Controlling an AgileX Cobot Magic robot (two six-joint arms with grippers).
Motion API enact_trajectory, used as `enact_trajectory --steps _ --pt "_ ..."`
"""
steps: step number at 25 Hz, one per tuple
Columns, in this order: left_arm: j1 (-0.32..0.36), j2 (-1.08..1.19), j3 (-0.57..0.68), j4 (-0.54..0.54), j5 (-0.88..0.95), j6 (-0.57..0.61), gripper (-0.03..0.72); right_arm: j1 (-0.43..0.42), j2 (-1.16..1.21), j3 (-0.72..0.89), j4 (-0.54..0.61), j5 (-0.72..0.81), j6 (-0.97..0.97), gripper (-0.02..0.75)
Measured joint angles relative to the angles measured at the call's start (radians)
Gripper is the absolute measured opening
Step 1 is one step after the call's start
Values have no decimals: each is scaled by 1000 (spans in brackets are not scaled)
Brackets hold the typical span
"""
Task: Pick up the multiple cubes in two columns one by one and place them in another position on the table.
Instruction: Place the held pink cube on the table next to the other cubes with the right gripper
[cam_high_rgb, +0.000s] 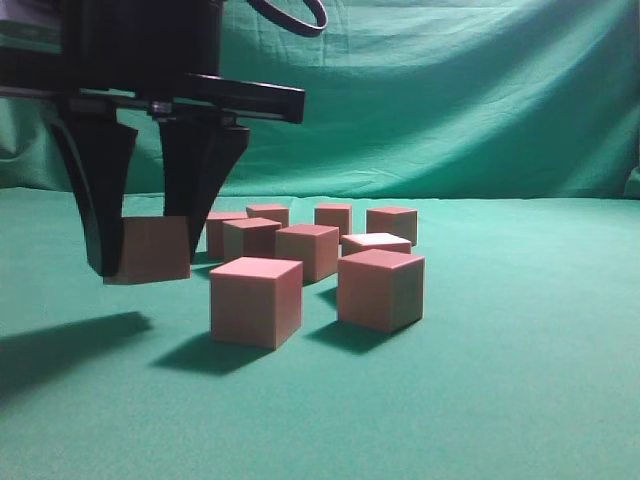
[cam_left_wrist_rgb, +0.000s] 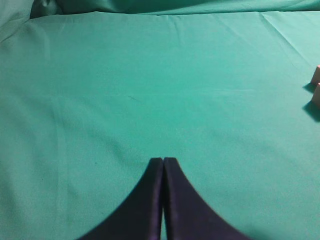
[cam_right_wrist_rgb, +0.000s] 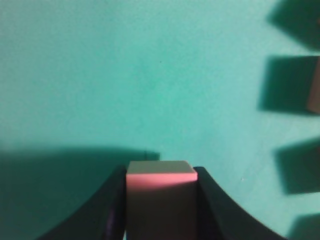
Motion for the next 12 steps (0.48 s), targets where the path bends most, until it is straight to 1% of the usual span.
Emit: enact_trajectory --steps 12 --pt "0 0 0 0 0 0 0 0 20 -2 0 15 -2 260"
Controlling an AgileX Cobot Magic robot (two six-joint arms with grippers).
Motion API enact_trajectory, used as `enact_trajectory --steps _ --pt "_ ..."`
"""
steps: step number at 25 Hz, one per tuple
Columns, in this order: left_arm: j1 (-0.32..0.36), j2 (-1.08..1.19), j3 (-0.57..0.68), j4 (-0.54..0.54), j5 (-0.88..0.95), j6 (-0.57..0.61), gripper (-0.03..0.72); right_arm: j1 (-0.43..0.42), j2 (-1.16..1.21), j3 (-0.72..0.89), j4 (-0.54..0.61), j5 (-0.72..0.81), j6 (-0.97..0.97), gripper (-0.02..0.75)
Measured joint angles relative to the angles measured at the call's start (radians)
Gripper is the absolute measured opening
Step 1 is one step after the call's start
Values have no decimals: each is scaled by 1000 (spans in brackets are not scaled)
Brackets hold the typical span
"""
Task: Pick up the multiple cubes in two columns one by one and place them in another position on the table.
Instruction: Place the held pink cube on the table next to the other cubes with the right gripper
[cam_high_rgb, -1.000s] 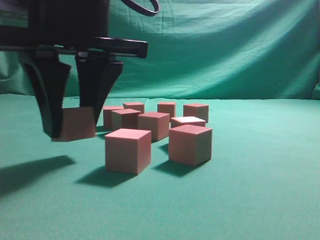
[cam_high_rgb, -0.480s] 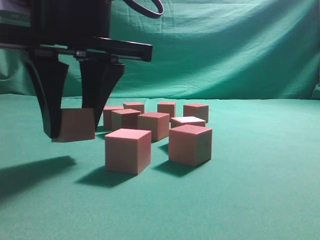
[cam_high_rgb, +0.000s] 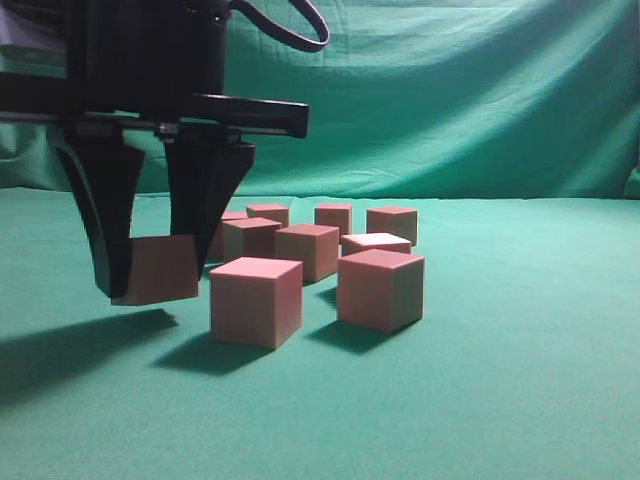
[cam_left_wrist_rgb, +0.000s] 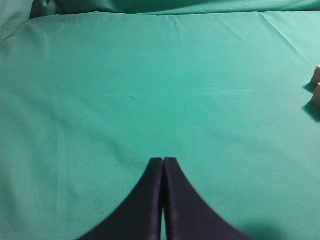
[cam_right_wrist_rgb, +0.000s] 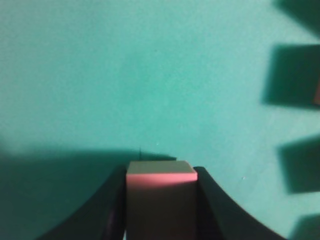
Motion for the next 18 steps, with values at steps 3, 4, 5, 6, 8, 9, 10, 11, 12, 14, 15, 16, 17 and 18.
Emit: enact_trajectory --steps 3,4,5,6,8,9,10,11,12,14,15,16,17,18 --pt "0 0 0 0 0 0 0 0 7 0 0 0 -2 260" --pt "0 0 0 0 0 0 0 0 11 0 0 -2 -2 260" --pt "0 0 0 0 0 0 0 0 11 0 -2 -4 -2 260" --pt "0 0 0 0 0 0 0 0 11 0 -2 -5 -2 260" --pt "0 0 0 0 0 0 0 0 11 0 -2 -8 -2 260" --pt "0 0 0 0 0 0 0 0 11 0 -2 -10 -2 260" --pt "0 0 0 0 0 0 0 0 11 0 -2 -12 -2 260" --pt "0 0 0 0 0 0 0 0 11 0 -8 -15 0 260" --pt "0 0 0 0 0 0 0 0 11 0 -15 -19 -1 260" --pt "0 0 0 0 0 0 0 0 13 0 -22 -21 2 260" --pt "0 0 0 0 0 0 0 0 13 0 -24 -21 2 260" --pt "0 0 0 0 0 0 0 0 13 0 -26 -23 2 260" --pt "0 0 0 0 0 0 0 0 13 0 -26 -23 2 260" --pt "0 0 0 0 0 0 0 0 13 0 -26 -23 2 260"
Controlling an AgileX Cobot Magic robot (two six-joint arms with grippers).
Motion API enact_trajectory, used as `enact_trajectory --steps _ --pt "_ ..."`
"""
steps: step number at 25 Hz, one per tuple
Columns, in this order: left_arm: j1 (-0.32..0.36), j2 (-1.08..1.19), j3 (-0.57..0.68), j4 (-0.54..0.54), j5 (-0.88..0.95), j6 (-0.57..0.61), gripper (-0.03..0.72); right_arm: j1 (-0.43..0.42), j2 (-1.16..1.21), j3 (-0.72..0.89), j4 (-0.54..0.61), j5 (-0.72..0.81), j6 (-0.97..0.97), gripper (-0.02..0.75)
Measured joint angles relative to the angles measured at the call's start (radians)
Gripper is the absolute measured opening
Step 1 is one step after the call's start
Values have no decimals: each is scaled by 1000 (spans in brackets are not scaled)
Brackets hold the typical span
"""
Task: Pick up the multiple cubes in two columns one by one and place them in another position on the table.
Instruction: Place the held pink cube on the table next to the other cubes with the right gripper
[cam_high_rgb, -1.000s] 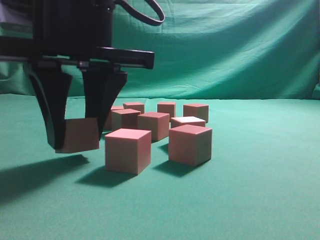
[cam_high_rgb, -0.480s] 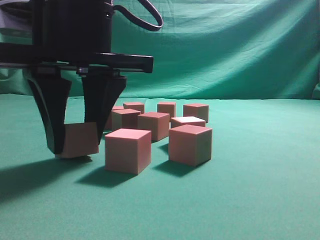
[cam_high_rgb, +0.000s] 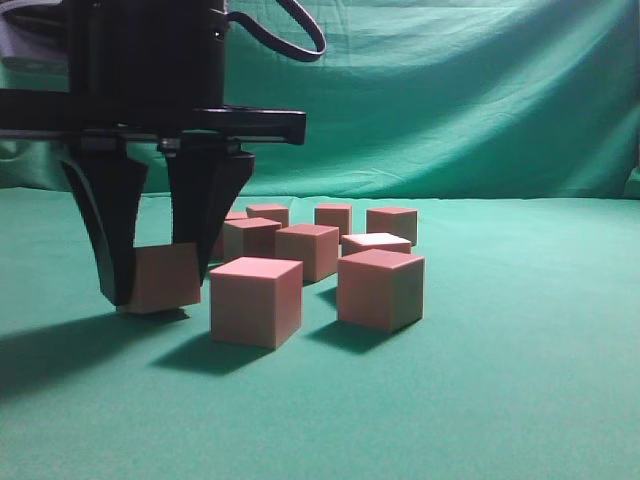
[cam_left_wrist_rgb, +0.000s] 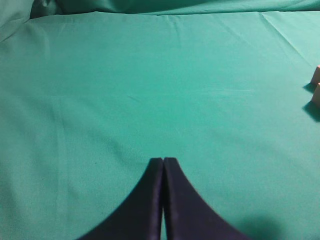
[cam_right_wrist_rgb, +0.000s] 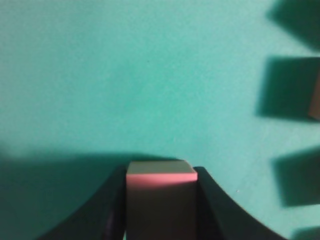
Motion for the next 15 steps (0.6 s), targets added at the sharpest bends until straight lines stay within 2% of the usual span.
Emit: enact_trajectory --steps 15 --pt "0 0 0 0 0 0 0 0 0 0 0 8 0 260"
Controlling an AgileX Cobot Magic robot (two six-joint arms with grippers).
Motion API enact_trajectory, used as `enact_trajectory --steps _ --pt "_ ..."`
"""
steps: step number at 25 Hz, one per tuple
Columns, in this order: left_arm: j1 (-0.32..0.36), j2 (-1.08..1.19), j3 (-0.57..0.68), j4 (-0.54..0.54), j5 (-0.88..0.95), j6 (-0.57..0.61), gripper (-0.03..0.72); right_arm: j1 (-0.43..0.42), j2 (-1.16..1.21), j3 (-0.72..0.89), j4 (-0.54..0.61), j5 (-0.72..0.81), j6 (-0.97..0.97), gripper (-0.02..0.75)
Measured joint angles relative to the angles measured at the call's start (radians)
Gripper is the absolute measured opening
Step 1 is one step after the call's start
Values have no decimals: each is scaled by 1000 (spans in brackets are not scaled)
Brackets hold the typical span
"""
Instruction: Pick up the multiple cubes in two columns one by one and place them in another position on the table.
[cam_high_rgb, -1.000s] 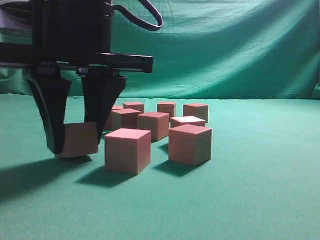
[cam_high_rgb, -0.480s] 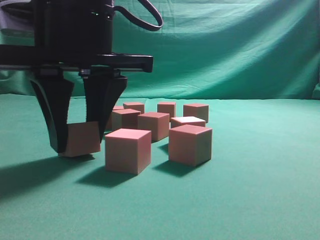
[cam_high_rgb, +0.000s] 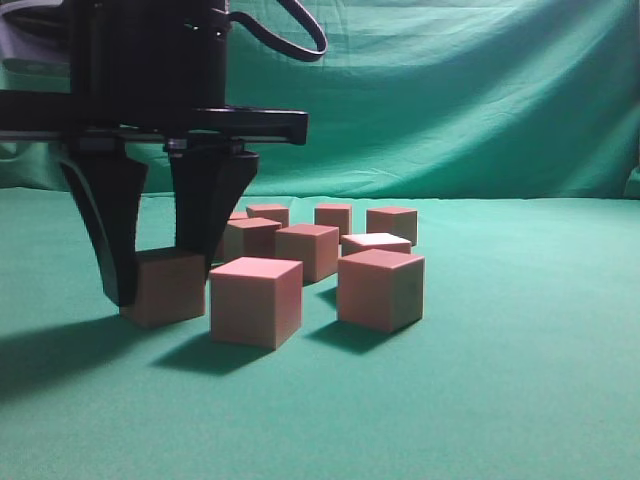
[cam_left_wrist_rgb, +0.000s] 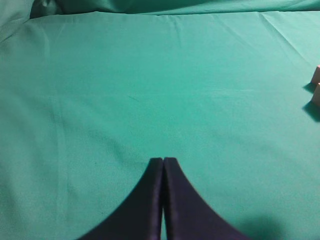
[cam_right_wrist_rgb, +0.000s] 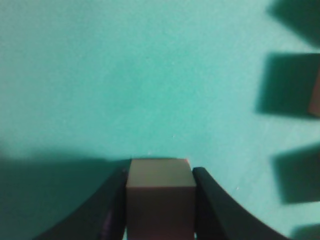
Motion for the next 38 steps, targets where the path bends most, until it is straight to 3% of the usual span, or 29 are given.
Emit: enact_trajectory --steps 5,11,15,16,18,19,22,23,26,30,34,37,38 --pt "0 0 0 0 0 0 0 0 0 0 0 0 -2 312" --pt "0 0 0 0 0 0 0 0 0 0 7 0 -20 615" --pt "0 0 0 0 0 0 0 0 0 0 7 0 -22 643" --pt "0 0 0 0 0 0 0 0 0 0 7 0 -24 684" --pt "0 0 0 0 0 0 0 0 -2 0 7 0 -26 669" --pt "0 0 0 0 0 0 0 0 -9 0 9 0 -26 625" --pt "0 0 0 0 0 0 0 0 -48 0 9 -6 -48 619" --pt "0 0 0 0 0 0 0 0 -70 0 8 -11 -52 577" --pt "0 0 0 0 0 0 0 0 -143 0 1 -26 -54 574" --pt "0 0 0 0 0 0 0 0 -247 0 -18 -43 -54 375" --pt "0 0 0 0 0 0 0 0 -343 0 -45 -44 -54 106" --pt "0 0 0 0 0 0 0 -2 -419 0 -46 -44 -54 0" --pt "0 0 0 0 0 0 0 -2 -443 0 -47 -44 -54 0"
